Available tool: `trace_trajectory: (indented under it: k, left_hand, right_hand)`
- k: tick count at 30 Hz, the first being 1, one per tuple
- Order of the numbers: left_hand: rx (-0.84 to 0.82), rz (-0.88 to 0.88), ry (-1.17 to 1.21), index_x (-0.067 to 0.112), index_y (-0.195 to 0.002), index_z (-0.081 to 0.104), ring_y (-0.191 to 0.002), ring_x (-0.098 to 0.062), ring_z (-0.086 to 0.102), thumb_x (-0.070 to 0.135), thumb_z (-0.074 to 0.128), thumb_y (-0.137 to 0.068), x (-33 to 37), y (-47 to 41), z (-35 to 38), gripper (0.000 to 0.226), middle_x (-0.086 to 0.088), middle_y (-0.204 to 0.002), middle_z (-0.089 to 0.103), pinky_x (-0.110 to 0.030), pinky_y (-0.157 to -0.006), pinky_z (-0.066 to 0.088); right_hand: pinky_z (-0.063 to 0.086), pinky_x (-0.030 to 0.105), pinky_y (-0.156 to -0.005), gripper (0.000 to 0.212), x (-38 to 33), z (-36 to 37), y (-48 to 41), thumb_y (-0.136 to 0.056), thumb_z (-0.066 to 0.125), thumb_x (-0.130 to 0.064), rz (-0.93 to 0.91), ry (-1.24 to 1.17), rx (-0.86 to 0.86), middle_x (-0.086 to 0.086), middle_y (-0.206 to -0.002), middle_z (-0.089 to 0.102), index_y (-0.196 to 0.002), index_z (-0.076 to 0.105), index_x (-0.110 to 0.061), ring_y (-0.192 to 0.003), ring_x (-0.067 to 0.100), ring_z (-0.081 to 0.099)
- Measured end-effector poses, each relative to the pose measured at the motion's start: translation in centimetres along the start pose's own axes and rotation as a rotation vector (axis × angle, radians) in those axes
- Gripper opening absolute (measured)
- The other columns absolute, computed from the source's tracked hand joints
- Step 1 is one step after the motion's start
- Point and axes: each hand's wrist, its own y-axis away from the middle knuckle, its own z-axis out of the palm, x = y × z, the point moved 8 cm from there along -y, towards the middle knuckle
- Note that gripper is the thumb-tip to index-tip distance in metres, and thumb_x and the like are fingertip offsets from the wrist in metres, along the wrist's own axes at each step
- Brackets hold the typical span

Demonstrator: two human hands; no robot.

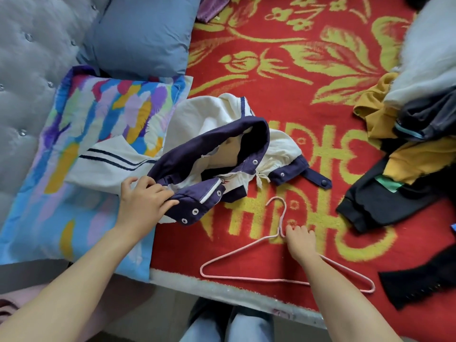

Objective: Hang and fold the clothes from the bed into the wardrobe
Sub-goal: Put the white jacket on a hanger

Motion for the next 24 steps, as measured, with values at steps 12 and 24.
trace_trajectory:
  k: [12,24]
  left_hand:
    - [-0.356,0.073,0.045,0.021,-0.053,0.061,-0.069,-0.015,0.057,0.024,0.081,-0.064,1.6,1.3,-1.3,0.023,0.008,-0.052,0.055,-0.041,-0.080,0.037]
    - [-0.667,0.218,-0.180,0.021,-0.110,0.057,-0.121,-0.019,0.041,0.035,0.028,-0.102,-0.7,-2.3,-7.9,0.032,0.003,-0.111,0.063,-0.046,-0.110,0.016]
  right_hand:
    - [0.040,0.020,-0.054,0.044,1.4,-6.2,8.5,-0.084,0.046,-0.001,-0.167,-0.599,-0.301,-0.005,-0.110,0.057,-0.122,0.057,-0.021,-0.065,0.011,0.051]
    - [0.033,0.031,-0.056,0.027,2.8,-31.6,18.4,-0.092,0.056,-0.036,-0.225,-0.270,0.228,-0.001,-0.066,0.057,-0.066,0.058,-0.030,-0.062,0.017,0.050]
